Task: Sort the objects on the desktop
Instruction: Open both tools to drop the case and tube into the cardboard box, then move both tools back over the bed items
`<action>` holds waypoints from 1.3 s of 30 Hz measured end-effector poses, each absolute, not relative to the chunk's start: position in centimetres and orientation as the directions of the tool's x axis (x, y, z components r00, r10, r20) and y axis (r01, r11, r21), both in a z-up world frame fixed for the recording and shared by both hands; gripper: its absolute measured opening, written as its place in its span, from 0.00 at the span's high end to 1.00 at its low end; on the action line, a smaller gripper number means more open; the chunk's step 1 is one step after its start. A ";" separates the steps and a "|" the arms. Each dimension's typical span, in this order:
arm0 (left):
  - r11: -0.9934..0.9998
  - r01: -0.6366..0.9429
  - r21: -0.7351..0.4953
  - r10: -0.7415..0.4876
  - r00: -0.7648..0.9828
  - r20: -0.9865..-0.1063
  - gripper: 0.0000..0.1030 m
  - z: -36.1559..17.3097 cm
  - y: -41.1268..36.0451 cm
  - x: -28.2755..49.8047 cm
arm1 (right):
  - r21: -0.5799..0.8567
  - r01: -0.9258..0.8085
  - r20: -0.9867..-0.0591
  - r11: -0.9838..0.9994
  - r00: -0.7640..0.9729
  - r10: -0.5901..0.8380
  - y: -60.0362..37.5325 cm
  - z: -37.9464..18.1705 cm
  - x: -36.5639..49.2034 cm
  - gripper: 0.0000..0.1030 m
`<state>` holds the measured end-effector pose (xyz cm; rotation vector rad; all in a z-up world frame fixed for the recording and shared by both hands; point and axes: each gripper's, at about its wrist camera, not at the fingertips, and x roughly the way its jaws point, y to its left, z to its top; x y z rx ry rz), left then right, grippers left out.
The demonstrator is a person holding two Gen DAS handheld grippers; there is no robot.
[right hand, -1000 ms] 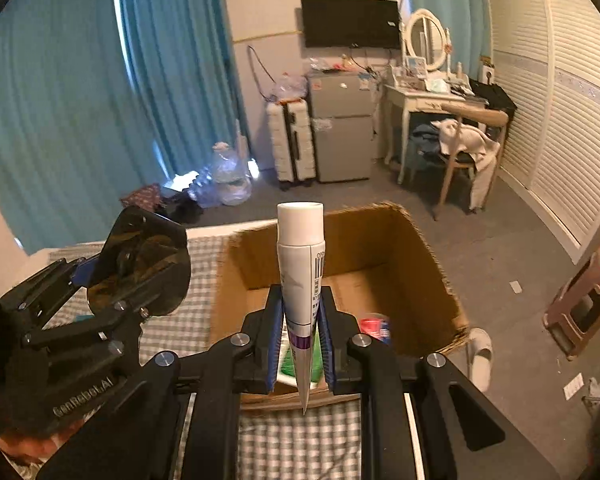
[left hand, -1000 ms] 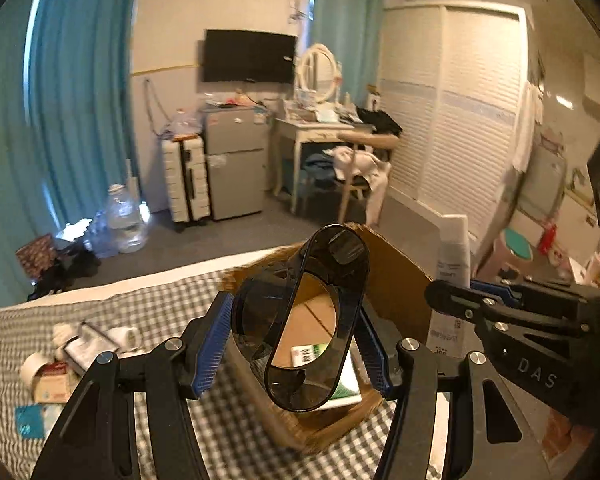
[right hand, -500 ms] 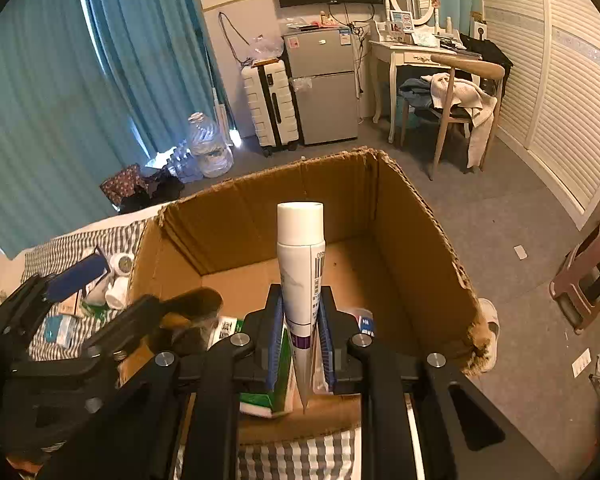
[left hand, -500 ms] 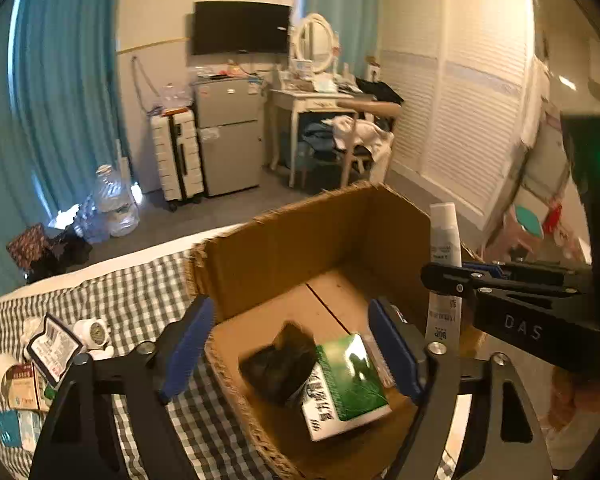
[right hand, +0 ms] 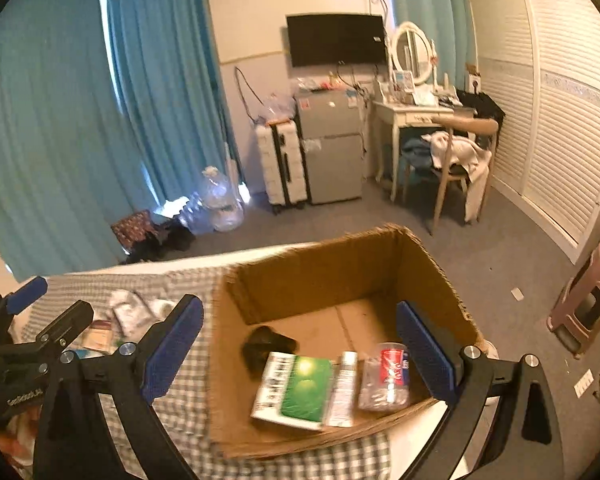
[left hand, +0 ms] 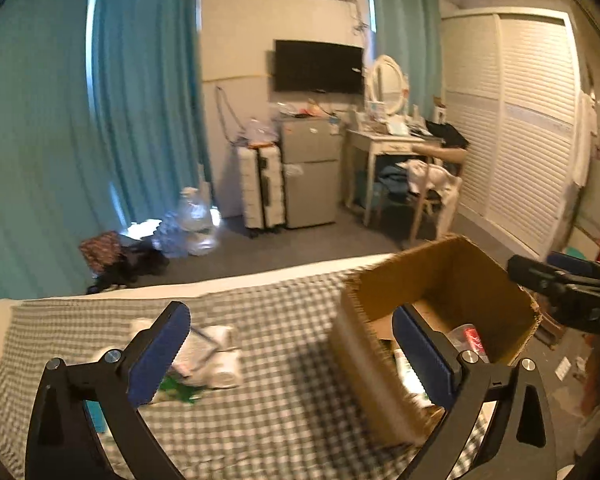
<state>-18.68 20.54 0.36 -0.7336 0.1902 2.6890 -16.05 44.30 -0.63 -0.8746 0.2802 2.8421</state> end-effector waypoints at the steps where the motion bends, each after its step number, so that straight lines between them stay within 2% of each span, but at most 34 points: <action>1: -0.937 -0.346 0.042 0.278 -0.815 -0.508 0.00 0.9 19.4 -18.2 | 0.130 -0.193 -0.564 -0.973 -0.821 0.087 43.6 -0.1 -15.9 0.05; 9: -0.976 -0.204 0.078 0.148 -0.878 -0.456 0.00 4.4 9.8 -13.6 | 0.126 -0.072 -0.509 -0.989 -0.861 -0.002 34.3 2.9 -10.8 0.01; 16: -0.992 -0.058 0.111 0.002 -0.895 -0.446 0.00 3.5 1.2 -10.5 | 0.171 -0.009 -0.479 -0.985 -0.875 -0.075 29.0 1.1 -7.3 0.01; 20: -0.992 0.018 0.127 -0.073 -0.893 -0.444 0.00 0.9 -2.9 -9.3 | 0.193 0.007 -0.471 -0.981 -0.877 -0.099 26.8 -1.4 -6.7 0.01; 27: -0.986 0.152 0.071 -0.166 -0.831 -0.531 0.00 -6.3 -7.3 -10.1 | 0.223 -0.018 -0.474 -0.975 -0.876 -0.092 24.4 -6.8 -6.7 0.01; 32: -0.988 0.155 0.027 -0.139 -0.780 -0.610 0.00 -11.1 -8.4 -11.7 | 0.213 -0.024 -0.515 -0.977 -0.852 -0.091 24.1 -10.0 -7.1 0.01; 37: -0.988 0.107 0.113 -0.155 -0.733 -0.662 0.00 -14.7 -8.1 -15.1 | 0.237 -0.058 -0.576 -0.970 -0.812 -0.092 24.8 -13.4 -8.7 0.01; 39: -0.990 0.051 0.130 -0.127 -0.720 -0.683 0.00 -16.1 -8.3 -16.6 | 0.242 -0.072 -0.596 -0.968 -0.798 -0.090 25.2 -14.5 -9.4 0.01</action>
